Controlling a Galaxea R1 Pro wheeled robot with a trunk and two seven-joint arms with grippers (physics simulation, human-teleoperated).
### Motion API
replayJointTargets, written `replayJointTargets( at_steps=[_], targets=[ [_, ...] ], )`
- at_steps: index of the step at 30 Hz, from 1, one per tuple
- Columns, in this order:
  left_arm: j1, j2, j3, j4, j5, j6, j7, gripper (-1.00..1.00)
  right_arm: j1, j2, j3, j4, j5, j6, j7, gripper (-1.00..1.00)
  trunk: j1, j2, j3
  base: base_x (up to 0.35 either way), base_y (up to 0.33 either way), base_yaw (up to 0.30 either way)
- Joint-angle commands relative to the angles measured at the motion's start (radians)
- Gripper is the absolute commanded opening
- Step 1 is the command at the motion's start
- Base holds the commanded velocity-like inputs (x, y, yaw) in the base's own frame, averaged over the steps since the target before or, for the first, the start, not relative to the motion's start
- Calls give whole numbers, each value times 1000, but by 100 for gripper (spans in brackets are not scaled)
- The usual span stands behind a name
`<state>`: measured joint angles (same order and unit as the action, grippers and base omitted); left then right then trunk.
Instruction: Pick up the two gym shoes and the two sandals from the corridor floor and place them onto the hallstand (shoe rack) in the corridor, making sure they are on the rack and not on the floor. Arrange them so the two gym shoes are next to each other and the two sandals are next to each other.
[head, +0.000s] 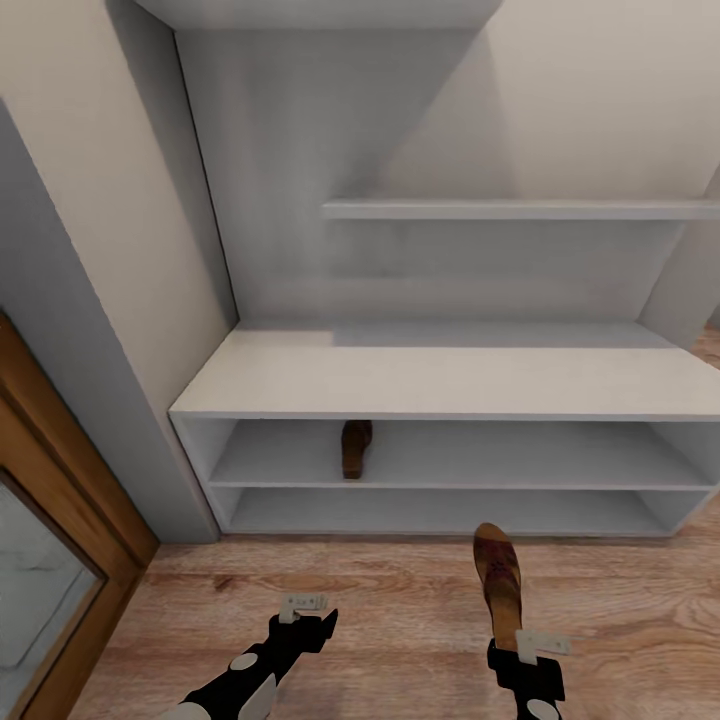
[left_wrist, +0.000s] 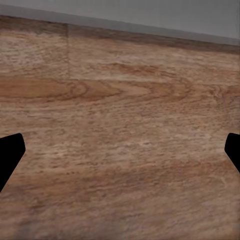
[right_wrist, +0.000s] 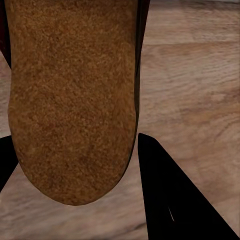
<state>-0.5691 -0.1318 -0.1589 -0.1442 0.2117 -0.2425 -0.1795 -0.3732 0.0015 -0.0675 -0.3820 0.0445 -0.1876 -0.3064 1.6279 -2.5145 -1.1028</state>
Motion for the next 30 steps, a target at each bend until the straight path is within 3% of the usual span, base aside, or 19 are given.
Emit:
replayJointTargets(
  at_steps=[1, 10, 18, 30],
  targets=[
    [0, 0, 0, 0, 0, 0, 0, 100, 0, 0, 0, 0, -3, -1, 1, -100, 0, 0, 0, 0, 43, 0],
    [0, 0, 0, 0, 0, 0, 0, 100, 0, 1, 0, 0, -3, 0, 7, -100, 0, 0, 0, 0, 124, 0],
    [0, 0, -1, 0, 0, -1, 0, 100, -1, 7, 1, 0, -3, 0, 70, -100, 0, 0, 0, 0, 175, 0],
    [0, 0, -1, 0, 0, -1, -1, 100, -1, 8, 2, 0, -3, 0, 89, -100, 0, 0, 0, 0, 83, 0]
  ],
)
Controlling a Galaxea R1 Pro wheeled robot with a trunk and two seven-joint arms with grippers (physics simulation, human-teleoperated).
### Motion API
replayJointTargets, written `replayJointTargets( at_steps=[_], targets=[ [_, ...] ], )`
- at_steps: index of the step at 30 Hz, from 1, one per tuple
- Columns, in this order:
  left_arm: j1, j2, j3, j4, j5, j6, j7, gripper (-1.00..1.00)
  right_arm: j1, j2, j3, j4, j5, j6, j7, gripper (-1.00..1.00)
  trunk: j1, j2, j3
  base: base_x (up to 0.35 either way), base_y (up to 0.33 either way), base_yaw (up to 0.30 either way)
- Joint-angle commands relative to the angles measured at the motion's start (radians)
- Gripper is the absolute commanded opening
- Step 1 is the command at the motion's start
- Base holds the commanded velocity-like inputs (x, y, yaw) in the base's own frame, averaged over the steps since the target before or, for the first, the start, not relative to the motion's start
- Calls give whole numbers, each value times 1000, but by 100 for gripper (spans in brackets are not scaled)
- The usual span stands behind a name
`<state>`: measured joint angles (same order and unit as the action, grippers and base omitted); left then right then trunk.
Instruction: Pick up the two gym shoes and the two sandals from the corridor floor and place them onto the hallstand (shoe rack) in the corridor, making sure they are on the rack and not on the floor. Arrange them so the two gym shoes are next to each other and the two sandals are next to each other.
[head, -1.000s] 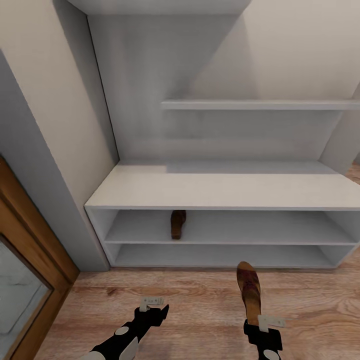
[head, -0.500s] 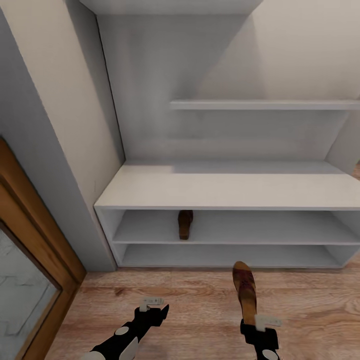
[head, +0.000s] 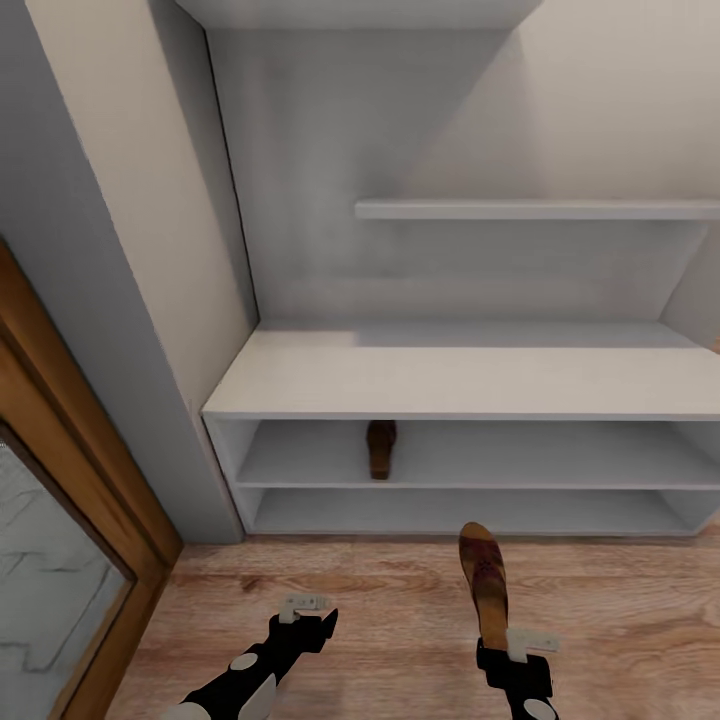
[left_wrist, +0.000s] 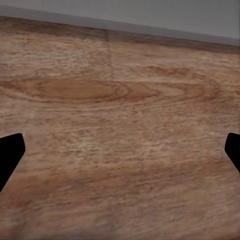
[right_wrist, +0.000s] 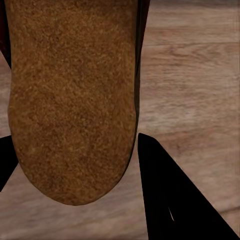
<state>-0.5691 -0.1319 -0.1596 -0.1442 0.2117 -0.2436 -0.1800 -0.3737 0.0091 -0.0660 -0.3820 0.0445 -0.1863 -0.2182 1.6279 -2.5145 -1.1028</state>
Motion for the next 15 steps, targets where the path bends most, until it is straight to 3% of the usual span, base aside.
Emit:
replayJointTargets(
  at_steps=[1, 11, 13, 15],
  targets=[
    [0, 0, 0, 0, 0, 0, 0, 100, 0, 0, 0, 0, -3, -1, 1, -100, 0, 0, 0, 0, 220, 0],
    [0, 0, -1, 0, 0, 0, 0, 100, -1, 0, 3, -21, -2, 1, 2, -100, 0, 0, 0, 0, 96, 0],
    [0, 0, -1, 0, 0, 0, 0, 100, -1, 0, 9, -48, -2, 13, 3, -100, 0, 0, 0, 0, 19, 0],
    [0, 0, -1, 0, 0, 0, 0, 100, -1, 0, 23, -106, -2, 72, 5, -100, 0, 0, 0, 0, 11, 0]
  ],
)
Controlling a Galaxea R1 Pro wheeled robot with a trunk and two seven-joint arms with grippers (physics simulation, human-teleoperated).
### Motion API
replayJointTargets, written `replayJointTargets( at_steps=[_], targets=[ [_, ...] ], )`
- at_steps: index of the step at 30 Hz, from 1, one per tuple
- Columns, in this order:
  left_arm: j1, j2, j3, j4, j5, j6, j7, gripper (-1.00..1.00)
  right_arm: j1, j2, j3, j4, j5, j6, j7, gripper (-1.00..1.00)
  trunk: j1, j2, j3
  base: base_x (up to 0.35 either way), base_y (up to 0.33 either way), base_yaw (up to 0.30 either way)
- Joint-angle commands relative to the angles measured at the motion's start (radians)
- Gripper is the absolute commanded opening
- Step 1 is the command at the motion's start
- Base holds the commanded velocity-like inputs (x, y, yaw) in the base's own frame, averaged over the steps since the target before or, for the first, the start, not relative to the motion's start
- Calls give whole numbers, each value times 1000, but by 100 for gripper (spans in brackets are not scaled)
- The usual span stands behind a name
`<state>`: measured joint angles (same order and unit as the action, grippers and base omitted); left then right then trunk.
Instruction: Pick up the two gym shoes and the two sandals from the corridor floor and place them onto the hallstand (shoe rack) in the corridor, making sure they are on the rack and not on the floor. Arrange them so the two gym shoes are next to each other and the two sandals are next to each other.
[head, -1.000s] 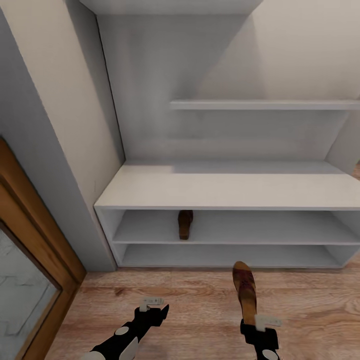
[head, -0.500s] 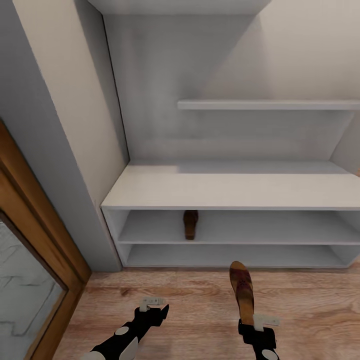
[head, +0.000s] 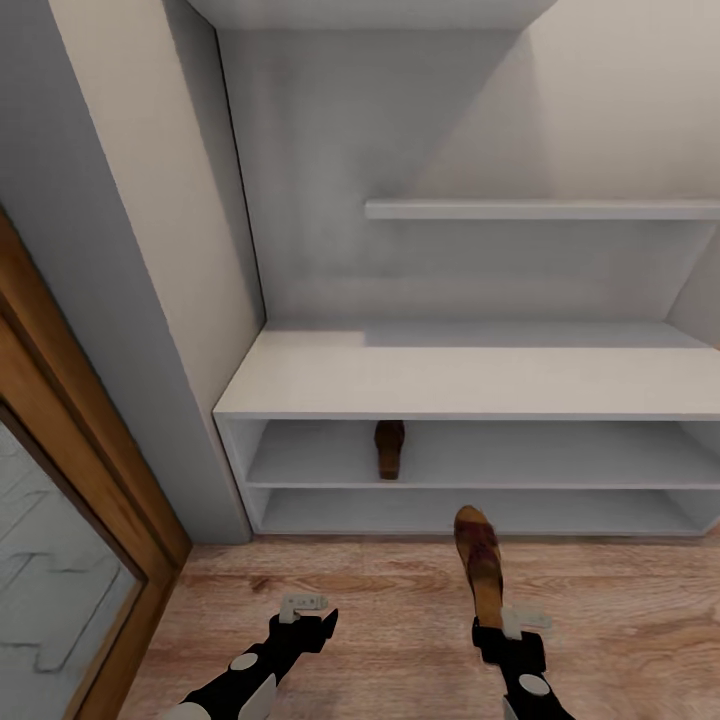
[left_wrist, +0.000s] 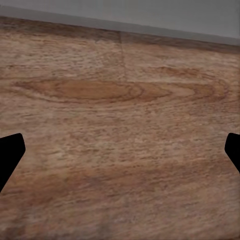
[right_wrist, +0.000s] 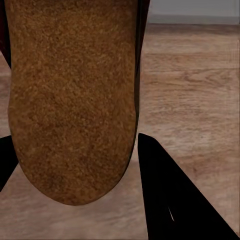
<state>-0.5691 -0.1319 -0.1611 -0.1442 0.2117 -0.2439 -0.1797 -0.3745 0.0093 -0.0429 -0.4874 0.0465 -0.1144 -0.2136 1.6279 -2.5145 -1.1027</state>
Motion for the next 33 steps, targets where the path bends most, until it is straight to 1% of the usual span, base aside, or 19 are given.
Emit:
replayJointTargets(
  at_steps=[1, 3, 4, 5, 6, 10, 12, 16, 20, 26, 30, 33],
  targets=[
    [0, 0, 0, 0, 0, 0, 0, 100, 0, 0, 5, -27, -4, 28, 1, -100, 0, 0, 0, 0, 8, 0],
    [0, 0, 0, 0, 0, 0, 0, 100, 0, 0, 17, -87, -5, 85, 3, -100, 0, 0, 0, 0, 6, 0],
    [0, 0, 0, 0, 0, 0, 0, 100, 0, 0, 30, -146, -5, 135, 3, -100, 0, 0, 0, 0, 3, 0],
    [0, 0, 0, 0, 0, 0, 0, 100, 0, 0, 37, -171, -5, 157, 4, -100, 0, 0, 0, 0, 3, 0],
    [0, 0, 0, 0, 0, 0, 0, 100, 0, 0, 64, -242, -5, 214, 4, -100, 0, 0, 0, 0, 1, 0],
    [0, 0, 0, 0, 0, 1, 0, 100, 0, 0, 80, -288, -5, 256, 3, -100, 0, 0, 0, 0, 0, 0],
    [0, 0, 0, 0, 0, 1, 0, 100, 0, 0, 86, -316, -5, 296, 3, -100, 0, 0, 0, 0, 0, 0],
    [0, 0, 0, 0, 0, 1, 0, 100, 0, 1, 90, -356, -5, 341, 3, -100, 0, 0, 0, 0, 0, 0],
    [0, 0, 0, 0, 0, 1, 0, 100, 0, 2, 91, -374, -5, 358, 3, -100, 0, 0, 0, 0, 0, 0],
    [0, 0, 0, 0, 0, 1, 0, 100, -1, 3, 93, -382, -5, 372, 3, -100, 0, 0, 0, 0, 0, 0],
    [0, 0, 0, 0, 0, 2, 0, 100, -4, 3, 93, -391, -5, 412, 4, -100, 0, 0, 0, 0, 0, 0],
    [0, 0, 0, 0, 0, 2, 0, 100, -20, 3, 93, -395, -5, 431, 4, -100, 0, 0, 0, 0, 0, 0]
  ],
)
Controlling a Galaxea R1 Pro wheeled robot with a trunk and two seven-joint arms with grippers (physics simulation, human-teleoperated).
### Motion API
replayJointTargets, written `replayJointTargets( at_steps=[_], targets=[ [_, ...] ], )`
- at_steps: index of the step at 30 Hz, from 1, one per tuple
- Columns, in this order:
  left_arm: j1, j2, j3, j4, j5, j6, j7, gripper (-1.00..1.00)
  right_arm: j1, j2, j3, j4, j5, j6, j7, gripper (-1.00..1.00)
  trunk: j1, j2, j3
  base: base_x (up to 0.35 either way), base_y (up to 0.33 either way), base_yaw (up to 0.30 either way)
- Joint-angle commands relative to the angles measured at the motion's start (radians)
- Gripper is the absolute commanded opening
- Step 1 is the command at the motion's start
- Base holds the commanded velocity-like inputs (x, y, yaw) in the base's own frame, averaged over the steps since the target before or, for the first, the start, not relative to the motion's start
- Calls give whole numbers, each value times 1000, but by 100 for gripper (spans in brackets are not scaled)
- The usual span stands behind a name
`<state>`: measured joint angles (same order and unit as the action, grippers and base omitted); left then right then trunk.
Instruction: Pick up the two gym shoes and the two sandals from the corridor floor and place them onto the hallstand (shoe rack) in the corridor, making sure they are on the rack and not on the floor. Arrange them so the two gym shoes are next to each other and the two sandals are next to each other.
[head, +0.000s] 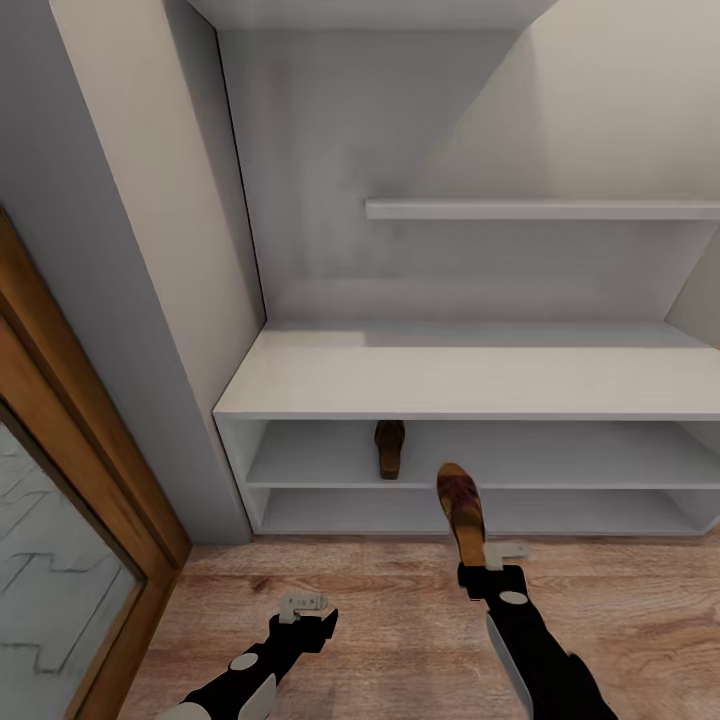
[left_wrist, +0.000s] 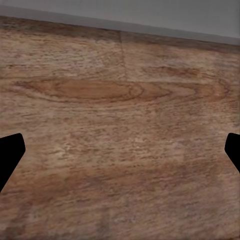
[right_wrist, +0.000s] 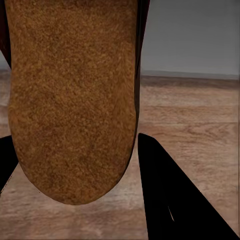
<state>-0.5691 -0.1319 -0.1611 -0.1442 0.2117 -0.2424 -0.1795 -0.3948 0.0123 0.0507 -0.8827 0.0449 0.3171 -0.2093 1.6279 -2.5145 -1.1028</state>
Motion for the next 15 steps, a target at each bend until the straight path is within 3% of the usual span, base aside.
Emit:
replayJointTargets(
  at_steps=[1, 15],
  targets=[
    [0, 0, 0, 0, 0, 0, 0, 100, -6, 0, 0, 0, -4, 2, -1, -100, 0, 0, 0, 0, 0, 0],
    [0, 0, 0, 0, 0, 0, 0, 100, -64, 0, 0, -1, -4, 15, -1, -100, 0, 0, 0, 0, 0, 0]
  ],
)
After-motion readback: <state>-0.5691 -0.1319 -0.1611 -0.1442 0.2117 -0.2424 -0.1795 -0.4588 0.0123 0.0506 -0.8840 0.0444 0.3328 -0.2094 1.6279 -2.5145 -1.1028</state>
